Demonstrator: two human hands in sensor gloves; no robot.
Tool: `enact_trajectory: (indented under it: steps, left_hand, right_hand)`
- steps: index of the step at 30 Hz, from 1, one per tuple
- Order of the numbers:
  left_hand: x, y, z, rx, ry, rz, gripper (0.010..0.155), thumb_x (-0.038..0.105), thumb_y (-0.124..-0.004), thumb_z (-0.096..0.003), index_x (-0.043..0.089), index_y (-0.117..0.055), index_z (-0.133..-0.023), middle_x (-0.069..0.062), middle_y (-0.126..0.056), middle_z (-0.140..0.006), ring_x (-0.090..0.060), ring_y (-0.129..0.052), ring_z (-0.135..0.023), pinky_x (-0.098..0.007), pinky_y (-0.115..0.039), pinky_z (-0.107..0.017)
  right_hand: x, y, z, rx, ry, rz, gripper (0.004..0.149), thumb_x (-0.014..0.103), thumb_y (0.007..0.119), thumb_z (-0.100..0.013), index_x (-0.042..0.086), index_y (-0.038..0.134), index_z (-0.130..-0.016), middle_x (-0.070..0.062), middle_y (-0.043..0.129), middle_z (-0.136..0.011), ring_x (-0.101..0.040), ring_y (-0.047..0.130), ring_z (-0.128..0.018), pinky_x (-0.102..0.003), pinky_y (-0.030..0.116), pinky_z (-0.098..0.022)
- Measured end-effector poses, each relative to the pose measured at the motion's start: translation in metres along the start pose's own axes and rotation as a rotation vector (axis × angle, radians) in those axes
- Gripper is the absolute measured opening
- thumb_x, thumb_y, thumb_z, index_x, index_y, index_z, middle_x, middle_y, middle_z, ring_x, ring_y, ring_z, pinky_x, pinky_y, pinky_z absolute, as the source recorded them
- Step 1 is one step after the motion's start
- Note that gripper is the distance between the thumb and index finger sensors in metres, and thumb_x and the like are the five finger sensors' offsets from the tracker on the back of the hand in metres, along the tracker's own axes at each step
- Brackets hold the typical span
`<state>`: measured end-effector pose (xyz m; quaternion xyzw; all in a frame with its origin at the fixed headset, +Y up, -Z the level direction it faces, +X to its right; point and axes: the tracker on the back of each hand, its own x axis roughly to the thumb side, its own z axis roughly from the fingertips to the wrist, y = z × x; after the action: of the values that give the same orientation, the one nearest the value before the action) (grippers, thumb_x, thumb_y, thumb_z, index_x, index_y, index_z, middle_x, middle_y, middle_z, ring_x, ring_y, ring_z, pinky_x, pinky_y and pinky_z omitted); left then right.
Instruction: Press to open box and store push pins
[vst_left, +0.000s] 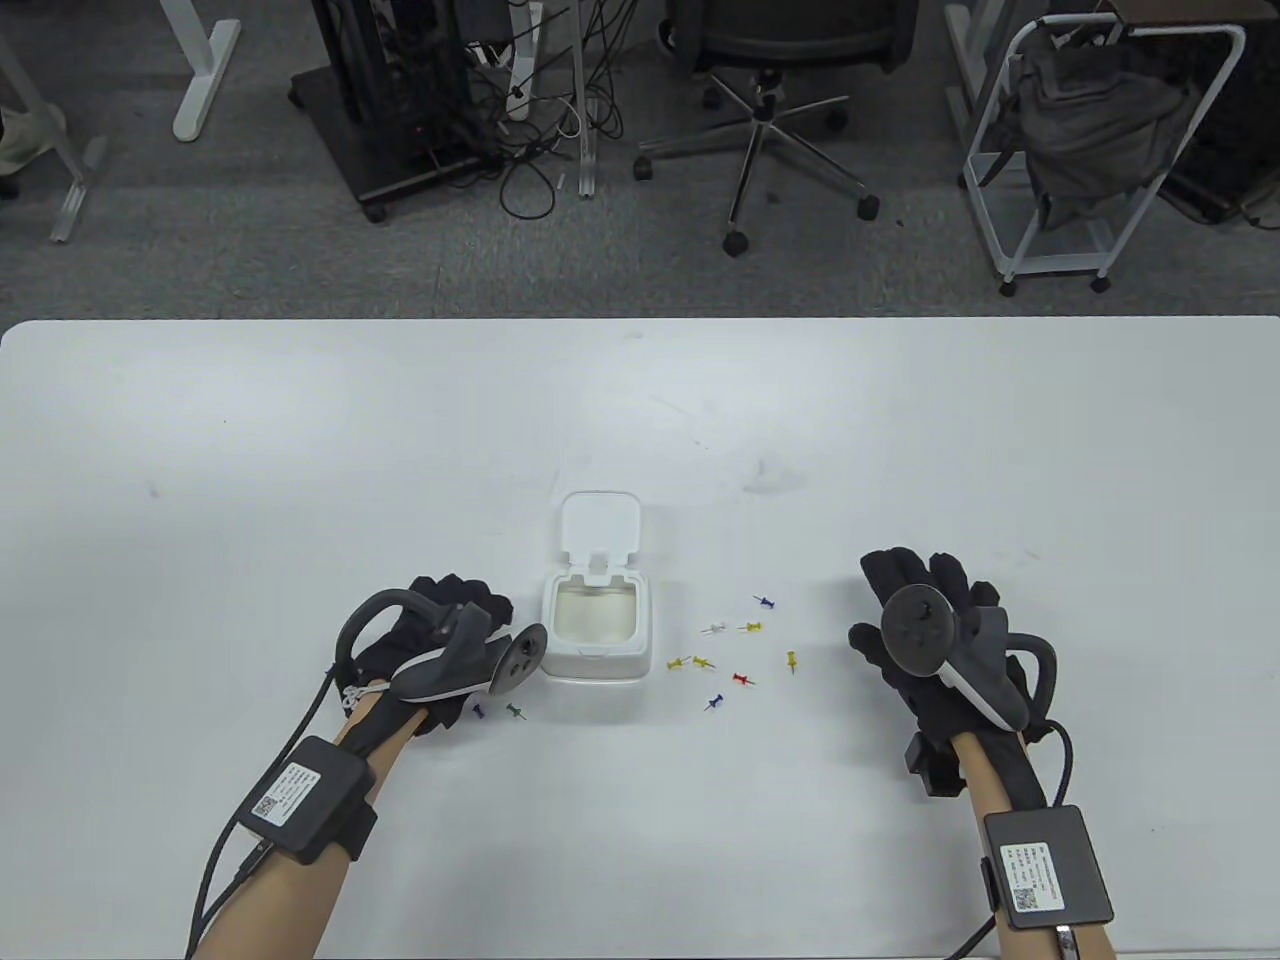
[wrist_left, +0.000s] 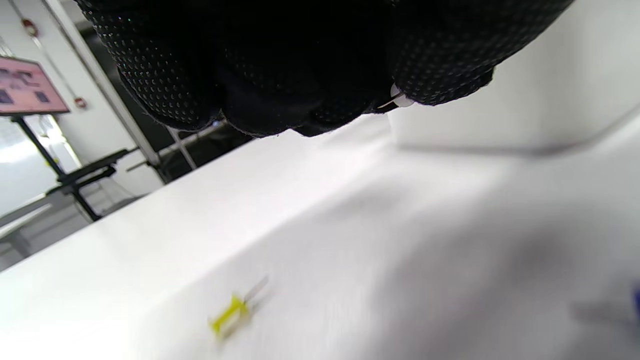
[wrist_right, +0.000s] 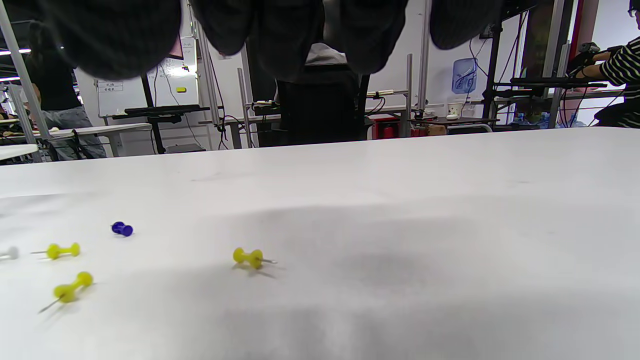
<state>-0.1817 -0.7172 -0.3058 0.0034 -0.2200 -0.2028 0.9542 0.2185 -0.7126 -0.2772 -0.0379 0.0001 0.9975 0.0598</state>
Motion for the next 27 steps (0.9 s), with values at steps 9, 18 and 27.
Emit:
enact_trajectory:
  steps: [9, 18, 27]
  left_hand:
    - [0.013, 0.037, -0.028, 0.052, 0.0, 0.133, 0.043, 0.048, -0.075, -0.0463, 0.034, -0.08, -0.087, 0.01, -0.091, -0.088, -0.015, -0.097, -0.07, -0.048, -0.082, -0.071]
    - [0.045, 0.044, -0.052, 0.03, -0.047, 0.119, 0.042, 0.048, -0.076, -0.0467, 0.036, -0.08, -0.087, 0.011, -0.09, -0.089, -0.015, -0.097, -0.072, -0.047, -0.081, -0.072]
    - [0.041, 0.045, -0.05, 0.018, -0.036, 0.094, 0.047, 0.048, -0.078, -0.0477, 0.036, -0.08, -0.093, 0.011, -0.089, -0.097, -0.015, -0.097, -0.08, -0.047, -0.08, -0.073]
  right_hand:
    - [-0.006, 0.003, -0.003, 0.022, 0.029, -0.024, 0.07, 0.054, 0.07, -0.04, 0.036, 0.046, -0.103, 0.006, 0.054, -0.12, -0.04, 0.051, -0.112, -0.068, 0.044, -0.077]
    - [-0.007, 0.002, -0.003, 0.012, 0.028, -0.02, 0.07, 0.054, 0.07, -0.04, 0.036, 0.046, -0.103, 0.006, 0.054, -0.12, -0.04, 0.051, -0.112, -0.068, 0.044, -0.077]
    - [-0.007, 0.002, -0.003, 0.004, 0.026, -0.017, 0.069, 0.052, 0.07, -0.041, 0.036, 0.046, -0.104, 0.006, 0.054, -0.12, -0.04, 0.051, -0.112, -0.068, 0.044, -0.077]
